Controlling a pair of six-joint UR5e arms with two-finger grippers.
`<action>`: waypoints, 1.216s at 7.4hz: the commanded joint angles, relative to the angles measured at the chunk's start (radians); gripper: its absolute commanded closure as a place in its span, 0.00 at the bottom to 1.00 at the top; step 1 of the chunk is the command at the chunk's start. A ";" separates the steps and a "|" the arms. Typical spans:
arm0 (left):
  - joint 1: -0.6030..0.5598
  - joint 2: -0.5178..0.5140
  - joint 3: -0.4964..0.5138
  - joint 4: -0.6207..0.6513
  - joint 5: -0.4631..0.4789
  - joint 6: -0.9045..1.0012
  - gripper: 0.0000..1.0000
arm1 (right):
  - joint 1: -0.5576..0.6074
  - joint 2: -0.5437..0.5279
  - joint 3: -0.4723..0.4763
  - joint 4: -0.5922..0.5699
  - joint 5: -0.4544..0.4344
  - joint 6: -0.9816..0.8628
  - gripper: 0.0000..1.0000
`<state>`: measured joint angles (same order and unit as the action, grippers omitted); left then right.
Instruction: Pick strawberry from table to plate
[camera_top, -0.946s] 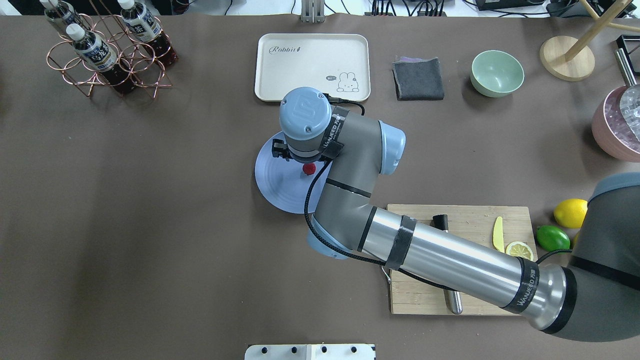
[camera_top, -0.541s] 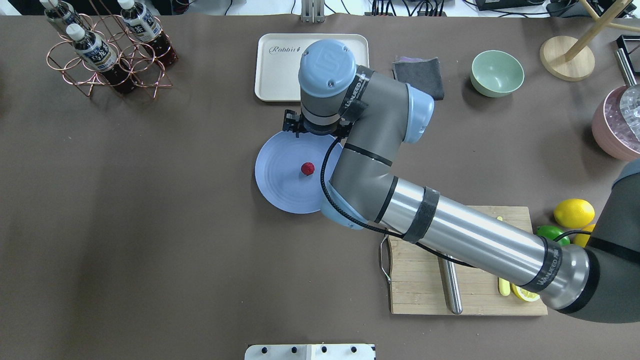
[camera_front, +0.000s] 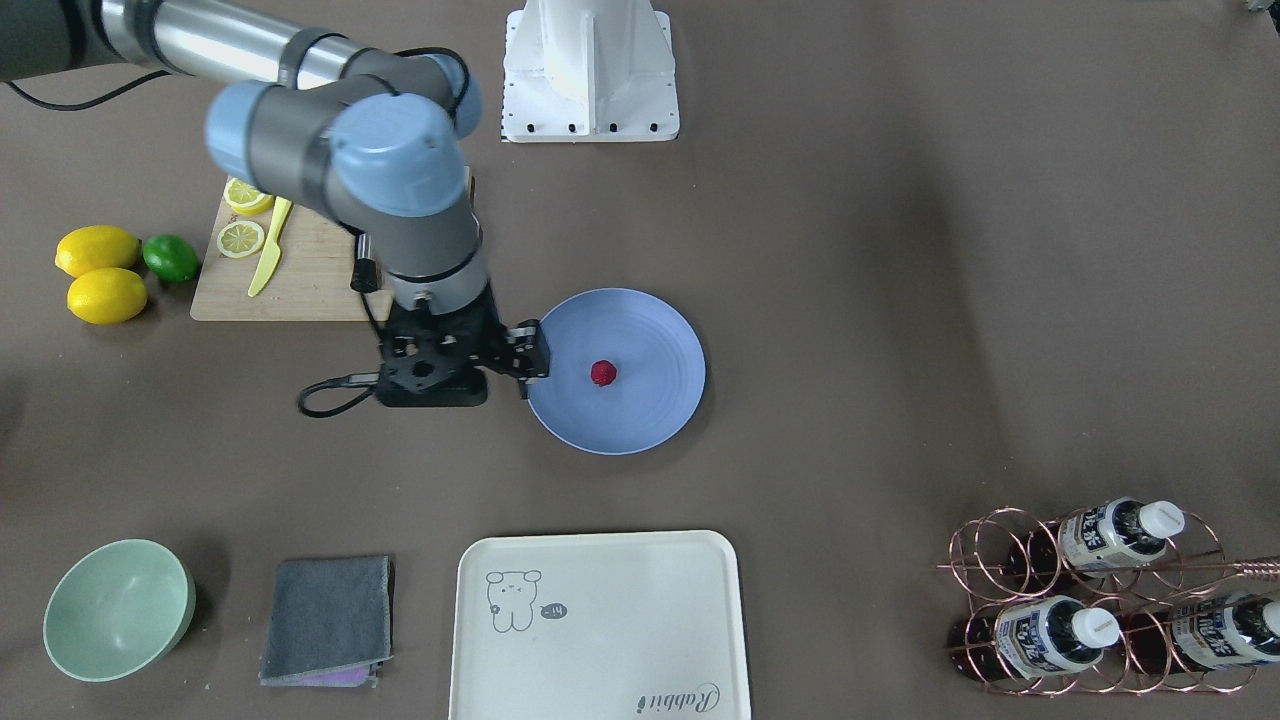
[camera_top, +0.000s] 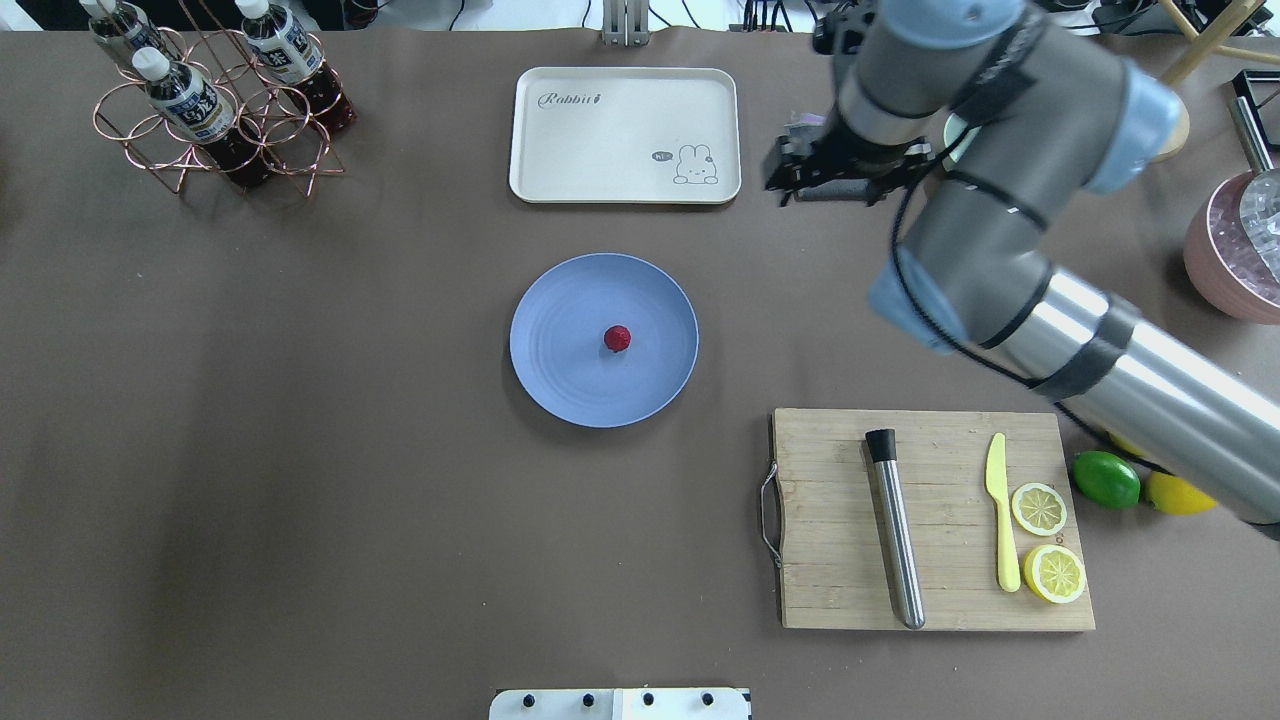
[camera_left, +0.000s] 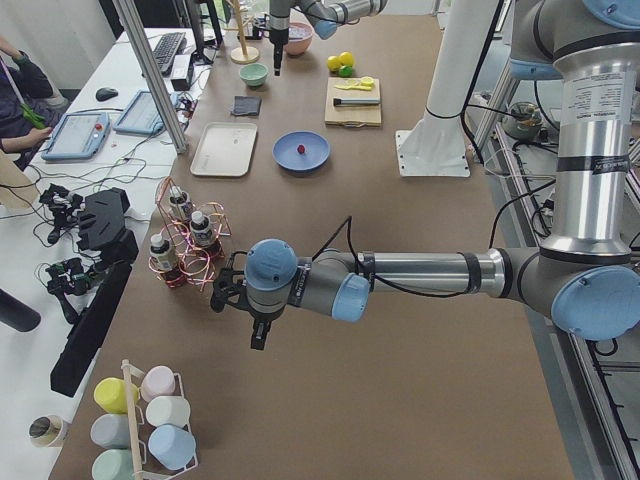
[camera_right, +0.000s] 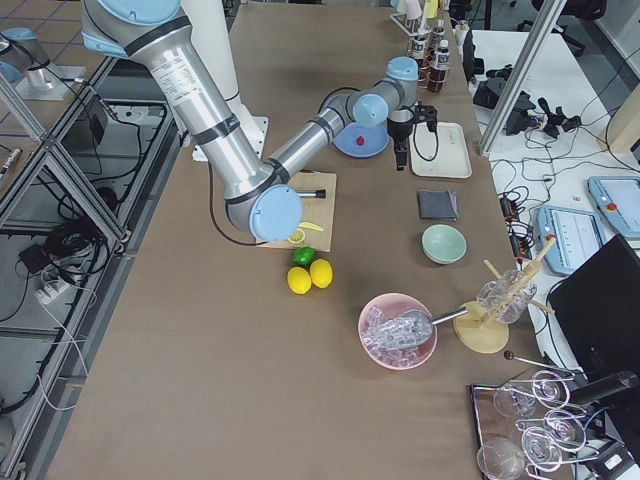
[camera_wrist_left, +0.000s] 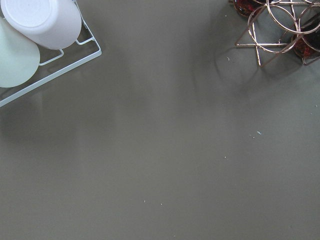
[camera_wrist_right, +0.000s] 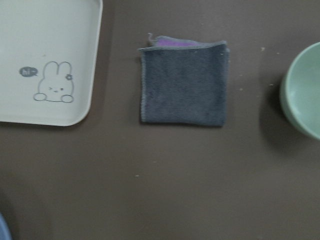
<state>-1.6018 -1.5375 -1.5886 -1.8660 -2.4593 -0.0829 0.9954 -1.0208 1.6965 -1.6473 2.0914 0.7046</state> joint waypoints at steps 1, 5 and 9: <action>-0.004 0.000 0.013 0.014 0.009 -0.001 0.02 | 0.210 -0.119 0.042 -0.145 0.094 -0.367 0.00; -0.004 -0.022 0.012 0.151 0.011 -0.006 0.02 | 0.448 -0.454 0.025 -0.128 0.130 -0.594 0.00; -0.016 0.023 0.009 0.148 0.009 -0.009 0.02 | 0.532 -0.587 -0.156 0.263 0.154 -0.585 0.00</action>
<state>-1.6163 -1.5247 -1.5789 -1.7208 -2.4510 -0.0881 1.5078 -1.5882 1.6237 -1.5042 2.2336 0.1177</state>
